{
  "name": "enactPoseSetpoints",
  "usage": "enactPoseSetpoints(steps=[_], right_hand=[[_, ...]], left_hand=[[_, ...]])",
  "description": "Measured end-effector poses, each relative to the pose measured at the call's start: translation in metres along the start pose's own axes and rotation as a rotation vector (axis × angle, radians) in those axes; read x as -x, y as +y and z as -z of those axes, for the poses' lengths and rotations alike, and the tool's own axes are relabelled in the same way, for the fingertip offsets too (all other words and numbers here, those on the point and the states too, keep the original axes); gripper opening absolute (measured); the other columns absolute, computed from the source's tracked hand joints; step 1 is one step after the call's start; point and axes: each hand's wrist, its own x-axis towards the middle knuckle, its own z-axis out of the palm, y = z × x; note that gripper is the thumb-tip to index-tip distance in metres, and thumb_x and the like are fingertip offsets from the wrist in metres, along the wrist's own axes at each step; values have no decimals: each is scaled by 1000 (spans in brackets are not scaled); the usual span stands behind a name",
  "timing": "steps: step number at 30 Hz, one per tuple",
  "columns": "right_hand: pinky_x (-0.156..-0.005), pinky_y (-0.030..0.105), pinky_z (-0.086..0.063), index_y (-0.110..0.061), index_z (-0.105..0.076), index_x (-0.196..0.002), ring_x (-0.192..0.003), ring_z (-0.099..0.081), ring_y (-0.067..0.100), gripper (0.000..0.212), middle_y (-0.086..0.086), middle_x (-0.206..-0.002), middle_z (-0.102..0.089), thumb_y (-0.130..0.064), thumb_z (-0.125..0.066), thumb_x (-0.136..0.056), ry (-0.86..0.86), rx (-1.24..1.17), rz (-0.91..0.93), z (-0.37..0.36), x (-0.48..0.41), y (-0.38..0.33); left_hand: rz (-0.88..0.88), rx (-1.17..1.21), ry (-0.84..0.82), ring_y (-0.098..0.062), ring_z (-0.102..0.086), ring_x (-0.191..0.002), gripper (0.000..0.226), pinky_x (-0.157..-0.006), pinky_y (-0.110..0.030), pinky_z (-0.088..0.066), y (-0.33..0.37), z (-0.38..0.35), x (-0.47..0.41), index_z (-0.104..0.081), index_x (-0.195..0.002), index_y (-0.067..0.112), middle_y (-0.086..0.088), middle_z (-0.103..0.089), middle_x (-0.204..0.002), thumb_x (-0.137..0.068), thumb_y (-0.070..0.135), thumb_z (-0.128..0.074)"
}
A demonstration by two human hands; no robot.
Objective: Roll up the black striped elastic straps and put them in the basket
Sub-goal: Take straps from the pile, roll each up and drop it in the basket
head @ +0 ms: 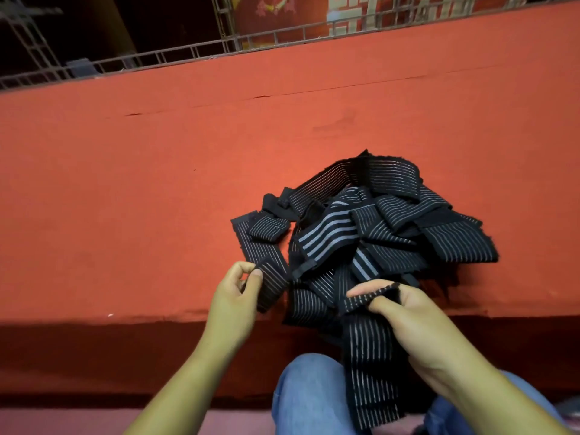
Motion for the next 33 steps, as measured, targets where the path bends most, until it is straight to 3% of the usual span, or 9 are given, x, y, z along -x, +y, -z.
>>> enactPoseSetpoints(steps=[6,10,13,16,18,21,23,28,33], right_hand=[[-77,39,-54,4,-74,-88,-77,-74,26,15,17,-89,-80,-8,-65,-93,69,-127,-23,3,6,8],[-62,35,-42,-6,-69,-78,-59,-56,19,15,8,-67,-63,-17,-67,-88,96,-83,-7,4,14,5],[-67,38,-40,0,-69,-80,-66,-56,21,23,11,-72,-63,-20,-68,-91,90,-69,10,5,20,4],[-68,39,-39,-13,-70,-82,-68,-54,21,20,11,-73,-62,-33,-72,-85,86,-54,36,5,29,0],[-68,38,-43,-16,-69,-75,-67,-58,21,29,6,-74,-66,-45,-75,-75,86,-43,49,6,35,-1],[-76,35,-57,-14,-83,-80,-78,-78,17,31,-1,-84,-81,-43,-78,-90,123,-35,88,8,43,0],[-77,33,-57,-18,-85,-84,-81,-79,14,27,-1,-84,-82,-41,-74,-93,168,-13,115,9,49,0],[-66,33,-54,-19,-83,-80,-61,-74,17,33,7,-74,-79,-42,-69,-98,171,-12,111,14,61,4],[-83,39,-59,-22,-82,-88,-83,-78,20,30,-2,-84,-82,-45,-66,-99,204,57,141,25,70,16]], left_hand=[[-68,-65,-63,2,-60,-74,12,-71,-16,-46,8,-11,23,-68,-90,19,14,-69,-78,-100,14,-64],[-76,-48,-66,-2,-65,-79,10,-74,-20,-48,19,-14,35,-70,-90,22,9,-73,-82,-99,17,-67],[-89,-19,-72,-5,-66,-80,9,-76,-25,-50,28,-16,45,-70,-91,22,8,-74,-84,-98,19,-68],[-122,-20,-103,-3,-65,-79,9,-75,-22,-50,38,-17,58,-70,-91,23,9,-72,-83,-98,19,-68],[-143,-41,-121,-1,-64,-80,9,-75,-20,-48,43,-18,67,-70,-92,21,10,-72,-83,-99,17,-68],[-161,-47,-135,-3,-66,-82,8,-76,-20,-47,48,-20,79,-70,-92,20,8,-73,-85,-98,16,-68],[-187,-35,-137,-4,-67,-84,9,-77,-19,-48,56,-20,86,-70,-92,21,8,-73,-87,-99,16,-67],[-263,-2,-161,-3,-67,-85,8,-78,-18,-48,83,-20,103,-70,-93,22,10,-73,-87,-98,17,-68],[-328,-101,-235,-6,-67,-85,10,-78,-20,-50,92,-22,127,-67,-90,28,11,-72,-87,-98,21,-68]])
